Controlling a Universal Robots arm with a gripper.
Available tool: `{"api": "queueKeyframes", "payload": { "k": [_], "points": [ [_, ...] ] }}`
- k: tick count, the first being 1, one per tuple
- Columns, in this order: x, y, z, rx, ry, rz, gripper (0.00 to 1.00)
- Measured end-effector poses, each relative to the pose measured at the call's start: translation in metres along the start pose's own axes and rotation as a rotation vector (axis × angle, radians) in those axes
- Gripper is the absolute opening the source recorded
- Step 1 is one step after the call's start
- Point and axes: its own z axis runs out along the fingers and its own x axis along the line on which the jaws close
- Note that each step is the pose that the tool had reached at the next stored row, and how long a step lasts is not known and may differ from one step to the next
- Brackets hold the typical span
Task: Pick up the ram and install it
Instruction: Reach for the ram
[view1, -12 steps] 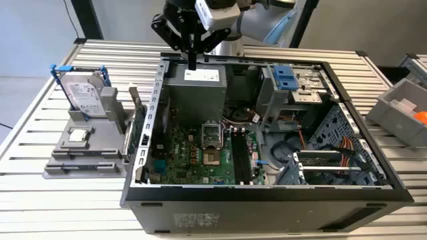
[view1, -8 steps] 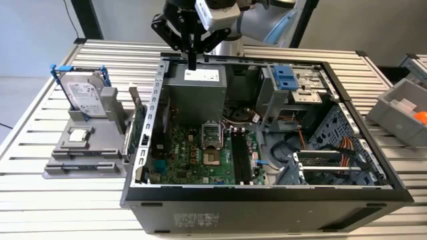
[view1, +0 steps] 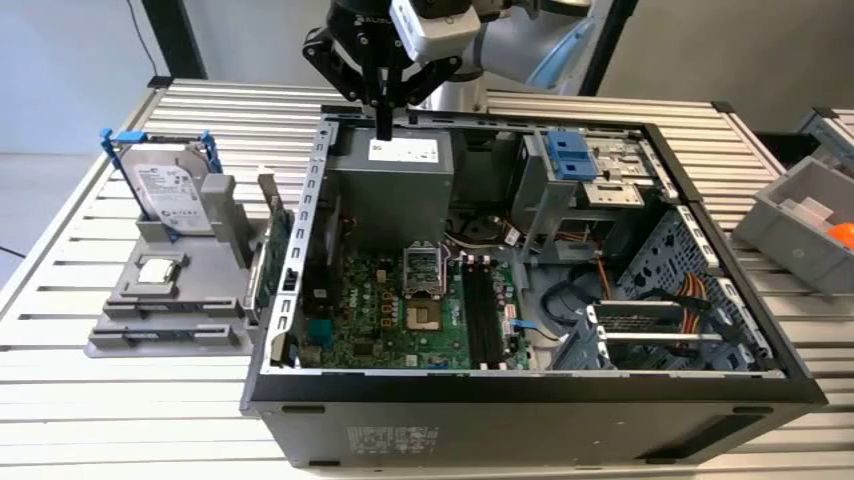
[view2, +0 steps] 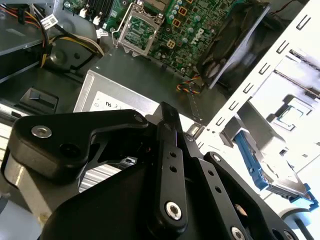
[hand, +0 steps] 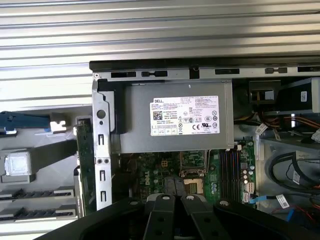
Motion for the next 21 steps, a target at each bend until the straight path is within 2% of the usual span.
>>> {"api": "queueKeyframes", "payload": {
  "k": [8,21],
  "points": [
    [0.0018,-0.0001,0.0000,0.0000,0.0001,0.000,0.00],
    [0.0101,-0.0007,-0.0002,0.0001,0.0017,0.000,0.00]
  ]
}}
